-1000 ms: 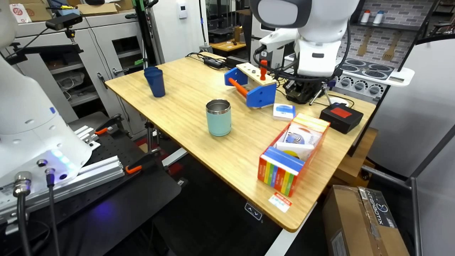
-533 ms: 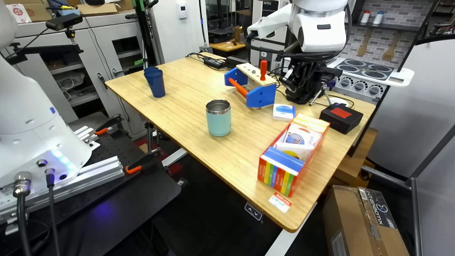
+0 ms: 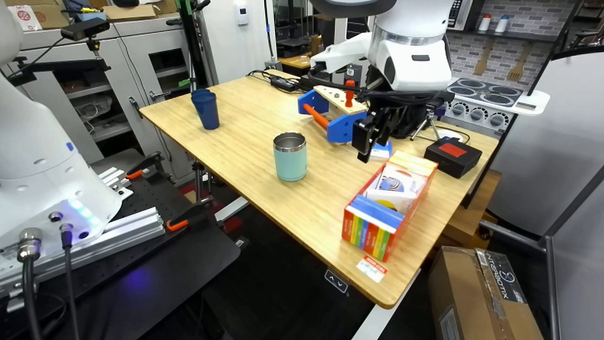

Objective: Pick the white object from the box and put it on the table

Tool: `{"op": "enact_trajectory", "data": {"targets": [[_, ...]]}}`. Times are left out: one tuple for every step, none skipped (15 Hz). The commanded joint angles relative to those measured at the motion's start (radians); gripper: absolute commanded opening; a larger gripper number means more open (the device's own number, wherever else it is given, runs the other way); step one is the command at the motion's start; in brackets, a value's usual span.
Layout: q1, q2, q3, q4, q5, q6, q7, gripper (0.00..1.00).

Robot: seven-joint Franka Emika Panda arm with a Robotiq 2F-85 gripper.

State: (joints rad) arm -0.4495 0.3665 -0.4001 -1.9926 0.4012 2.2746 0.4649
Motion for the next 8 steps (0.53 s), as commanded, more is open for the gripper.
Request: {"op": "enact_trajectory", "data": {"targets": [[0.001, 0.009, 0.012, -0.019, 0.016, 0.044, -0.031, 0.95], [-0.001, 0.020, 0.018, -0.015, 0.020, 0.050, -0.040, 1.00], [-0.004, 0.035, 0.022, -0.008, 0.018, 0.054, -0.051, 1.00], [-0.008, 0.047, 0.026, -0.003, 0.019, 0.058, -0.064, 1.00], [-0.014, 0.062, 0.030, 0.005, 0.019, 0.064, -0.082, 1.00], [-0.021, 0.076, 0.034, 0.011, 0.024, 0.065, -0.101, 1.00], [-0.027, 0.087, 0.035, 0.020, 0.023, 0.061, -0.116, 1.00], [-0.033, 0.092, 0.035, 0.027, 0.022, 0.042, -0.122, 1.00]]}}
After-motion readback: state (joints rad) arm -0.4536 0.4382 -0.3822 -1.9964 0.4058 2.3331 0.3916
